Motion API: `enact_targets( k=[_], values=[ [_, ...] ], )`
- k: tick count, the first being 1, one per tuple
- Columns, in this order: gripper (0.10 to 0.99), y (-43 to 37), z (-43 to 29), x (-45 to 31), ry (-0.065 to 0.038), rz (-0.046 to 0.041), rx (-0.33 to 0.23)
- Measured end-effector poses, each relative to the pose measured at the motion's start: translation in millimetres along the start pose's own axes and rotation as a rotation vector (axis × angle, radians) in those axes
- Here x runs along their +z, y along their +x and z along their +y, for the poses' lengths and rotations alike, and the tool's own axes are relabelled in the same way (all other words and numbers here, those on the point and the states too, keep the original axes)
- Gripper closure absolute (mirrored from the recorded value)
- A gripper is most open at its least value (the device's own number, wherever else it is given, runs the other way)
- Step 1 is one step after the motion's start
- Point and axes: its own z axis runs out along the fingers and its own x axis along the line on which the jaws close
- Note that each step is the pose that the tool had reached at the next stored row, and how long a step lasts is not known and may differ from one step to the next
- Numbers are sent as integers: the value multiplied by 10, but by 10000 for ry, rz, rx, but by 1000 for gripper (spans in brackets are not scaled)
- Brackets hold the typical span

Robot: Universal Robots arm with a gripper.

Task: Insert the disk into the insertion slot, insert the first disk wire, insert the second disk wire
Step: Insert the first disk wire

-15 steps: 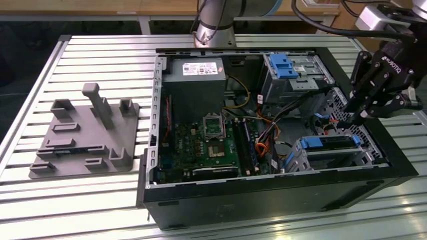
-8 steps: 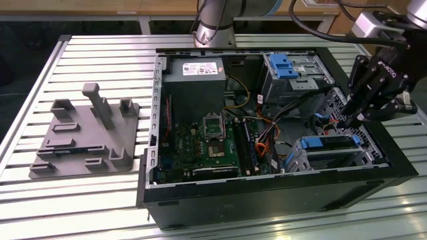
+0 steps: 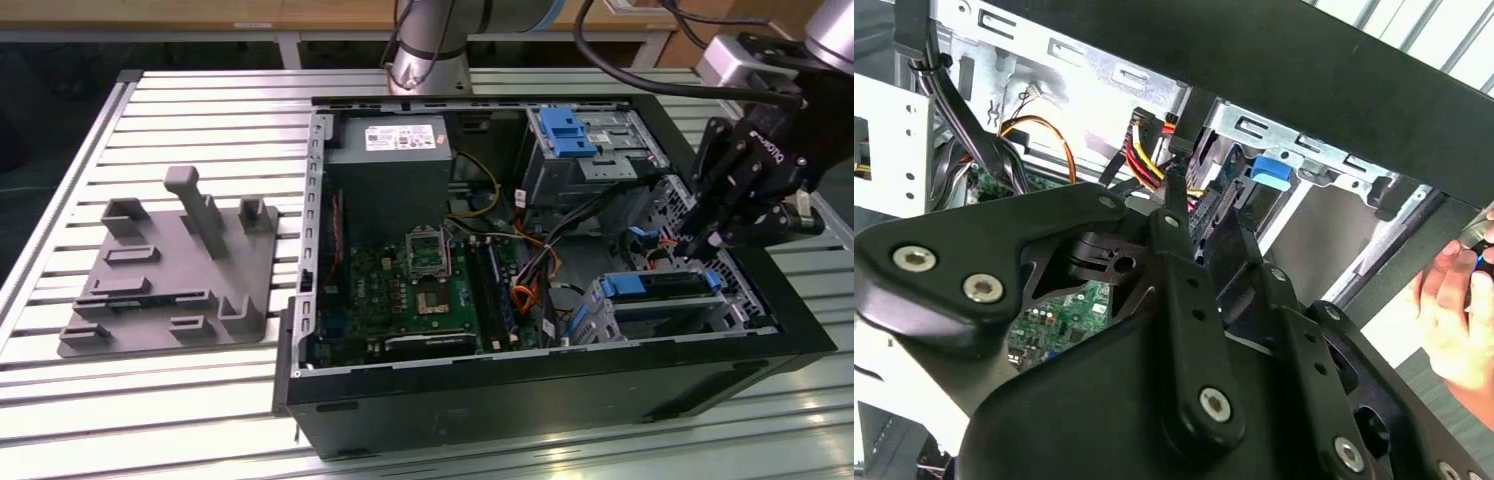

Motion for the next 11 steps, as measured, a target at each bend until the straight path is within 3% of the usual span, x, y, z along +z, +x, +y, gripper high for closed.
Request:
enact_targets(
  k=[11],
  values=[
    [737, -5, -3, 21, -15, 8, 60]
  ],
)
